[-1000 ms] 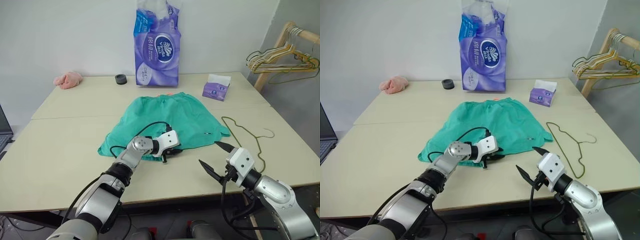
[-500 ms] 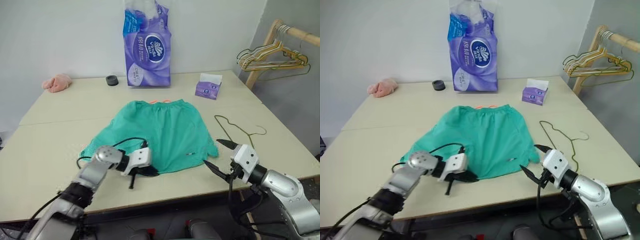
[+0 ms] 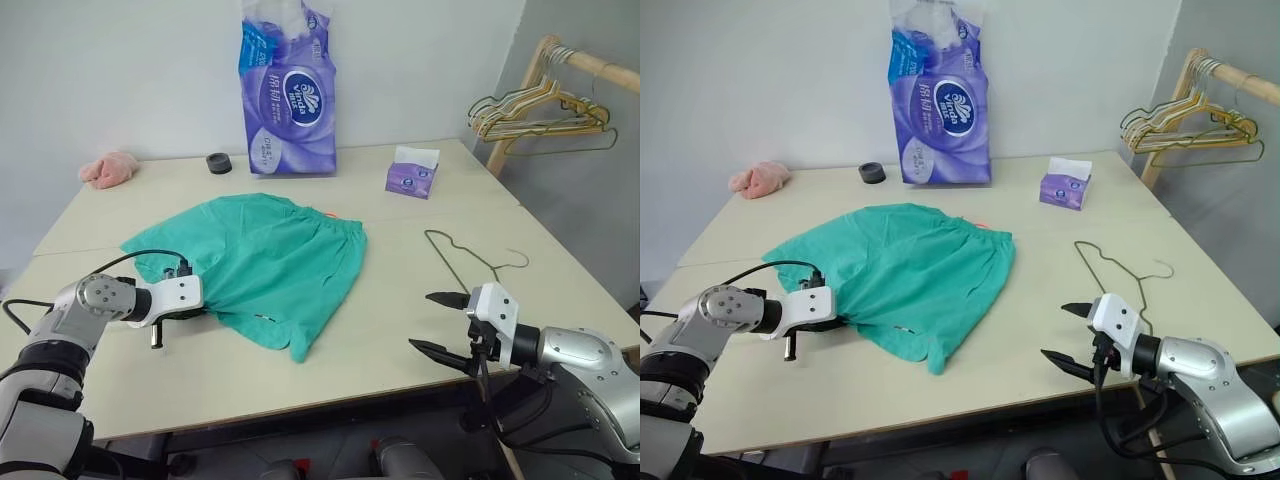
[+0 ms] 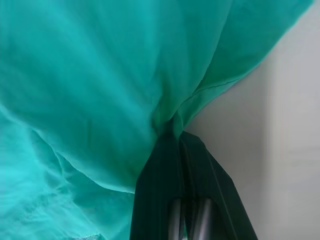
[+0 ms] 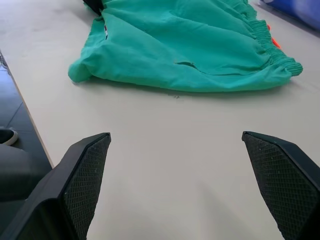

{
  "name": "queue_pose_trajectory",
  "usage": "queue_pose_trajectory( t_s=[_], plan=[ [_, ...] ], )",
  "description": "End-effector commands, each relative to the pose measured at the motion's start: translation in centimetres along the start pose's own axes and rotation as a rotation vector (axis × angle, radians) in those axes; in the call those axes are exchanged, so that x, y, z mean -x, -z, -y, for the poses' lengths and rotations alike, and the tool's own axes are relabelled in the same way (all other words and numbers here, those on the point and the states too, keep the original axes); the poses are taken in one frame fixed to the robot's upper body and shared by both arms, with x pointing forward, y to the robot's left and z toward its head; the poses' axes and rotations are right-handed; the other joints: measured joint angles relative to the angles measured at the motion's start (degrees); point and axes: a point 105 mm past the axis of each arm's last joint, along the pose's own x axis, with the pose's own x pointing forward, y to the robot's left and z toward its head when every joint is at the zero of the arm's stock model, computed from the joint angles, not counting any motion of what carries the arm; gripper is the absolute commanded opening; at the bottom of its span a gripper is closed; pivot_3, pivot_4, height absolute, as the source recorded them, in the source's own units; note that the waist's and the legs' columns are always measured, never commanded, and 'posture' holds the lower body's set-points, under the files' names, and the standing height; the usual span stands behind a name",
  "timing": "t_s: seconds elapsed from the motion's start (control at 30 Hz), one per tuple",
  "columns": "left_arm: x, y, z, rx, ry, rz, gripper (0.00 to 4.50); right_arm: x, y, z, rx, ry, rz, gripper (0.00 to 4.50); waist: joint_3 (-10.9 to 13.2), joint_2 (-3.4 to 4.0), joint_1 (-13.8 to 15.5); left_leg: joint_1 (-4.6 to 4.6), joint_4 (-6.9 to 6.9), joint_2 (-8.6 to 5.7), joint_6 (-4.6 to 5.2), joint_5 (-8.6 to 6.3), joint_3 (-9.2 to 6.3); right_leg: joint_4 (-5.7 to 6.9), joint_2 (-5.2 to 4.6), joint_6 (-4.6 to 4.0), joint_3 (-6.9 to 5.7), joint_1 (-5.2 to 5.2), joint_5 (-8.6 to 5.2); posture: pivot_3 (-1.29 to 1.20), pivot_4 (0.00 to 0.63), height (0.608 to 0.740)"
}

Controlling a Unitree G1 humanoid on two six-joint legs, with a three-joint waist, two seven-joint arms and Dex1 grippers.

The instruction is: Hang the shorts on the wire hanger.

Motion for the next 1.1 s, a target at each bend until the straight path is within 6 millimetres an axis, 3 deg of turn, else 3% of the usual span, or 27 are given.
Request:
queue_pose_trajectory(
  t_s=[0.03, 0.13, 0.23, 0.37, 0.6, 0.7, 0.9, 1.03, 1.1],
  plan=[
    [-2.0, -0.7, 2.7, 0.095, 0.122, 0.066, 0.04, -0.4, -1.6, -0.1, 0.044, -0.012, 0.052, 4.50, 0.0, 0.17, -0.1, 0.01, -0.01, 0.00, 0.00, 0.00, 0.02, 0.00, 0.00, 0.00, 0.01, 0.00, 0.00, -0.11, 0.049, 0.740],
    [-2.5, -3.5, 2.8, 0.170, 0.148, 0.203, 0.04, -0.7, -1.8, 0.0, 0.048, -0.011, 0.061, 4.50, 0.1, 0.52, 0.0, -0.02, -0.03, -0.03, -0.03, -0.02, 0.10, -0.01, -0.07, 0.08, 0.06, 0.00, -0.04, -0.11, 0.049, 0.740],
    [-0.8, -9.3, 1.7, 0.428, 0.224, 0.483, 0.44, -1.0, -2.1, -0.1, 0.045, -0.015, 0.071, 4.50, 0.3, 0.38, 1.0, -0.13, 0.02, -0.10, -0.05, -0.03, 0.03, 0.00, -0.15, 0.13, -0.01, -0.04, -0.06, -0.12, 0.051, 0.740],
    [0.1, -10.0, 2.3, 0.456, 0.258, 0.490, 1.50, -1.0, -2.1, -0.3, 0.041, -0.021, 0.072, 4.50, 1.0, -0.53, 1.0, -0.24, 0.19, 0.01, -0.05, -0.03, -0.07, 0.12, -0.02, 0.13, -0.05, -0.14, -0.04, -0.12, 0.052, 0.740],
    [2.6, -12.6, 5.8, 0.541, 0.499, 0.600, 3.67, -1.1, -1.9, -1.6, 0.027, -0.079, 0.055, 4.50, 1.1, -0.43, -0.2, -0.23, 0.17, 0.05, -0.19, -0.12, -0.04, 0.08, -0.02, 0.10, 0.01, -0.15, -0.06, -0.12, 0.055, 0.740],
    [3.0, -12.4, 7.6, 0.496, 0.563, 0.553, 4.48, -1.2, -1.9, -1.8, 0.039, -0.087, 0.051, 4.50, 1.2, -0.46, -0.2, -0.22, 0.19, 0.06, -0.27, -0.16, -0.04, 0.06, -0.03, 0.10, 0.03, -0.15, -0.06, -0.12, 0.058, 0.740],
    [2.8, -9.9, 8.8, 0.303, 0.528, 0.399, 4.48, -2.1, -1.7, 0.0, 0.274, 0.016, 0.025, 4.50, 1.6, -0.42, -0.1, -0.17, 0.21, 0.05, -0.29, -0.17, 0.01, 0.08, -0.04, -0.11, 0.03, -0.17, -0.18, -0.11, 0.057, 0.740],
    [2.7, -7.6, 9.3, 0.234, 0.505, 0.312, 4.48, -2.4, -1.7, 0.1, 0.291, 0.018, 0.043, 4.50, 1.7, -0.47, -0.1, -0.19, 0.20, 0.05, -0.37, -0.22, 0.05, 0.07, -0.07, -0.04, 0.04, -0.17, -0.14, -0.10, 0.056, 0.740],
    [2.5, -6.8, 8.3, 0.259, 0.421, 0.313, 4.48, -2.4, -1.9, 0.1, 0.293, 0.015, 0.054, 4.50, 1.8, -0.47, -0.1, -0.23, 0.20, 0.07, -0.44, -0.26, 0.03, 0.08, -0.06, -0.06, 0.02, -0.23, -0.16, -0.10, 0.055, 0.740]
  ],
)
